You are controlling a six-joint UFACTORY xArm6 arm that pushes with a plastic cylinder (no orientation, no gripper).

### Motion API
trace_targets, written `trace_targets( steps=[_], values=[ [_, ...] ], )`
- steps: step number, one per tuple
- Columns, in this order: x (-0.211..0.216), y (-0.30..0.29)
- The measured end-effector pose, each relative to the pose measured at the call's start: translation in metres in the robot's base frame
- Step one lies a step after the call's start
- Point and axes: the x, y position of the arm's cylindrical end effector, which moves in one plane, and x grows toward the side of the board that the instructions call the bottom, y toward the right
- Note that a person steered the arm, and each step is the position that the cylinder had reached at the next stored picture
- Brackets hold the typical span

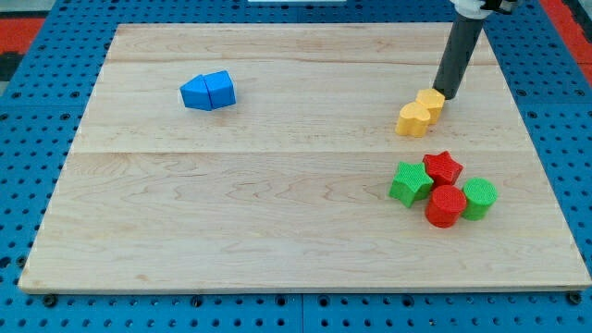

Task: Nudge the red star and the green star a bit left

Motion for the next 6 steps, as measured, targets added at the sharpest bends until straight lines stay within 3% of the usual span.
trace_targets(
  steps=[3, 4, 5, 6],
  values=[
    [0.000, 0.013],
    [0.046, 0.103],
    [0.092, 0.145],
    [0.129, 0.108]
  ],
)
